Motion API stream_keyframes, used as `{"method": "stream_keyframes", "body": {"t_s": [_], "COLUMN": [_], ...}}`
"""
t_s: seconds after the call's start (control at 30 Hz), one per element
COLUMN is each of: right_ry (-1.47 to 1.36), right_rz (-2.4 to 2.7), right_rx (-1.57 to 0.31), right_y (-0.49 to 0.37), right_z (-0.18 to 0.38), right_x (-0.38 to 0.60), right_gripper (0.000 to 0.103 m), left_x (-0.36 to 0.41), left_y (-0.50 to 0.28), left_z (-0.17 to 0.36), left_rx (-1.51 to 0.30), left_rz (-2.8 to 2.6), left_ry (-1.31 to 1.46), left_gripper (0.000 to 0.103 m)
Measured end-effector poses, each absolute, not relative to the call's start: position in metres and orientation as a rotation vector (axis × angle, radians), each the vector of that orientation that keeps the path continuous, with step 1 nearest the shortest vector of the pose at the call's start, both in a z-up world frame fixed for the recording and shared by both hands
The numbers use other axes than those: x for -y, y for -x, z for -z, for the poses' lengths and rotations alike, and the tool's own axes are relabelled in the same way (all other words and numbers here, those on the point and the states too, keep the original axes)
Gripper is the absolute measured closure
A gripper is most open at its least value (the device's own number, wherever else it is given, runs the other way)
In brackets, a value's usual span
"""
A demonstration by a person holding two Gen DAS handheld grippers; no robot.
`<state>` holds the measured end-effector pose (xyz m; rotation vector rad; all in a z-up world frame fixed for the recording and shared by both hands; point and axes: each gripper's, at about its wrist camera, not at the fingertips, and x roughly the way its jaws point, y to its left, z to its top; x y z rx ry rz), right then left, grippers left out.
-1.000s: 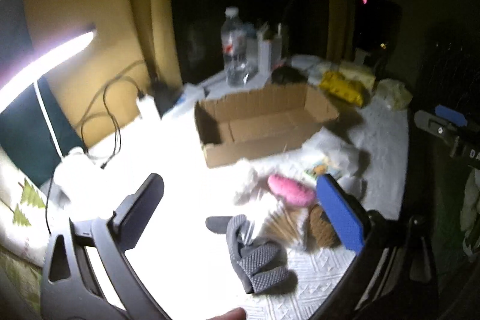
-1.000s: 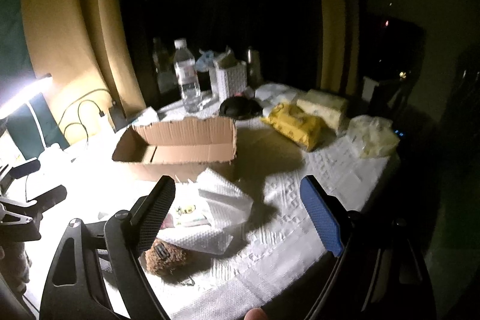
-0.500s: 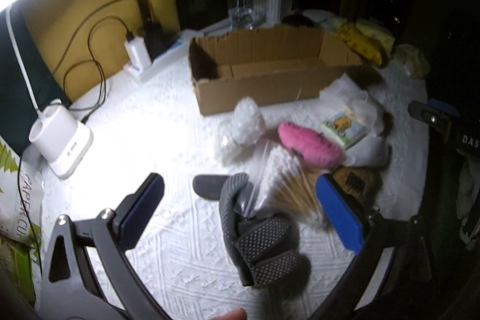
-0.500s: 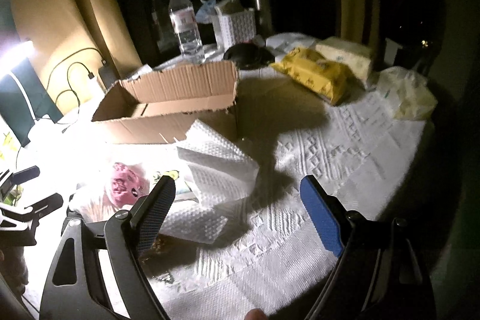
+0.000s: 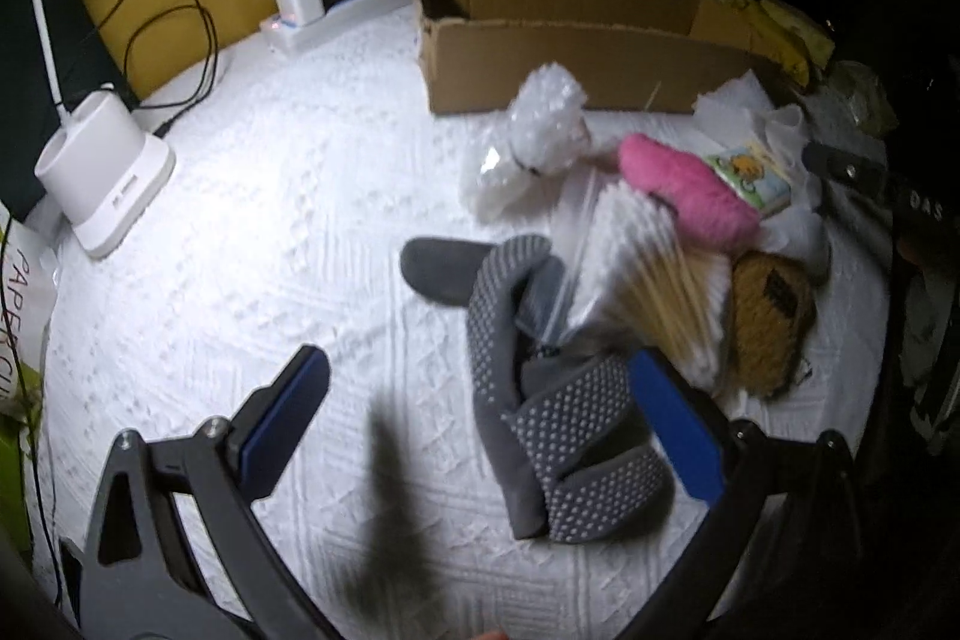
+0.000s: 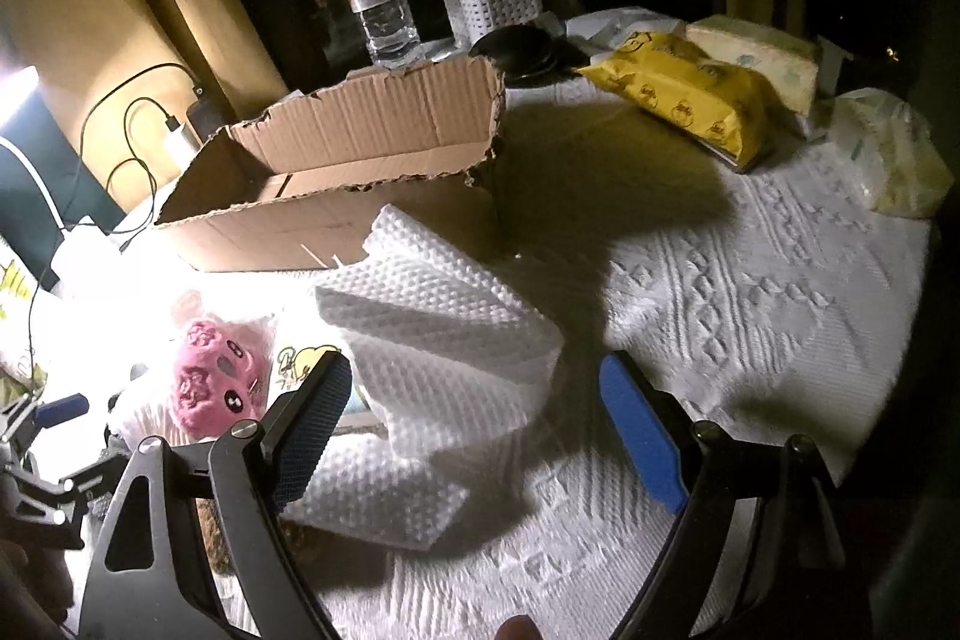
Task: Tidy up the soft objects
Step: 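Lower the left tool onto the grey glove while the right tool lowers onto the white paper towel, then close the left tool on the grey glove while the right tool grips the paper towel, lift both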
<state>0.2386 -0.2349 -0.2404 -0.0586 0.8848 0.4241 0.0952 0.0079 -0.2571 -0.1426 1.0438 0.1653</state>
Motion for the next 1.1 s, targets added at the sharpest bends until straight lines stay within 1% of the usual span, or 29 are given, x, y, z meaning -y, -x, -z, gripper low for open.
{"method": "stream_keyframes", "body": {"t_s": [0.07, 0.1, 0.13, 0.17, 0.2, 0.23, 0.3, 0.33, 0.4, 0.43, 0.47, 0.5, 0.57, 0.63, 0.67, 1.1], "right_ry": [0.051, 0.047, 0.044, 0.043, 0.044, 0.044, 0.043, 0.041, 0.024, 0.019, 0.023, 0.032, 0.04, 0.043, 0.042, 0.038], "right_rz": [-0.432, -0.438, -0.443, -0.447, -0.448, -0.446, -0.45, -0.454, -0.472, -0.48, -0.48, -0.476, -0.478, -0.479, -0.482, -0.461], "right_rx": [-0.889, -0.891, -0.894, -0.897, -0.9, -0.902, -0.91, -0.917, -0.923, -0.922, -0.917, -0.908, -0.896, -0.88, -0.871, -0.744], "right_y": [-0.241, -0.242, -0.244, -0.245, -0.246, -0.247, -0.248, -0.249, -0.25, -0.251, -0.25, -0.249, -0.247, -0.245, -0.243, -0.217], "right_z": [0.242, 0.243, 0.245, 0.246, 0.247, 0.249, 0.252, 0.254, 0.255, 0.255, 0.254, 0.252, 0.25, 0.246, 0.243, 0.19], "right_x": [0.233, 0.232, 0.23, 0.228, 0.227, 0.225, 0.224, 0.223, 0.224, 0.223, 0.223, 0.222, 0.222, 0.224, 0.225, 0.241], "right_gripper": [0.016, 0.016, 0.017, 0.02, 0.025, 0.027, 0.031, 0.034, 0.05, 0.054, 0.063, 0.073, 0.085, 0.088, 0.09, 0.09], "left_x": [-0.005, -0.004, -0.003, -0.003, -0.002, -0.001, 0.002, 0.003, 0.005, 0.005, 0.005, 0.004, 0.004, 0.003, 0.003, -0.022], "left_y": [-0.092, -0.091, -0.09, -0.09, -0.09, -0.089, -0.087, -0.087, -0.085, -0.084, -0.082, -0.081, -0.078, -0.071, -0.069, -0.059], "left_z": [0.26, 0.263, 0.269, 0.273, 0.275, 0.274, 0.272, 0.272, 0.27, 0.269, 0.268, 0.267, 0.266, 0.263, 0.26, 0.219], "left_rx": [-1.057, -1.065, -1.083, -1.098, -1.102, -1.093, -1.087, -1.085, -1.078, -1.073, -1.068, -1.066, -1.053, -1.036, -1.026, -0.898], "left_rz": [-0.149, -0.135, -0.124, -0.117, -0.12, -0.118, -0.105, -0.103, -0.093, -0.09, -0.082, -0.078, -0.07, -0.059, -0.054, -0.064], "left_ry": [0.143, 0.149, 0.156, 0.166, 0.166, 0.157, 0.152, 0.15, 0.152, 0.158, 0.169, 0.175, 0.18, 0.191, 0.195, 0.204], "left_gripper": [0.003, 0.012, 0.019, 0.032, 0.033, 0.034, 0.044, 0.048, 0.058, 0.062, 0.07, 0.071, 0.074, 0.075, 0.075, 0.075]}}
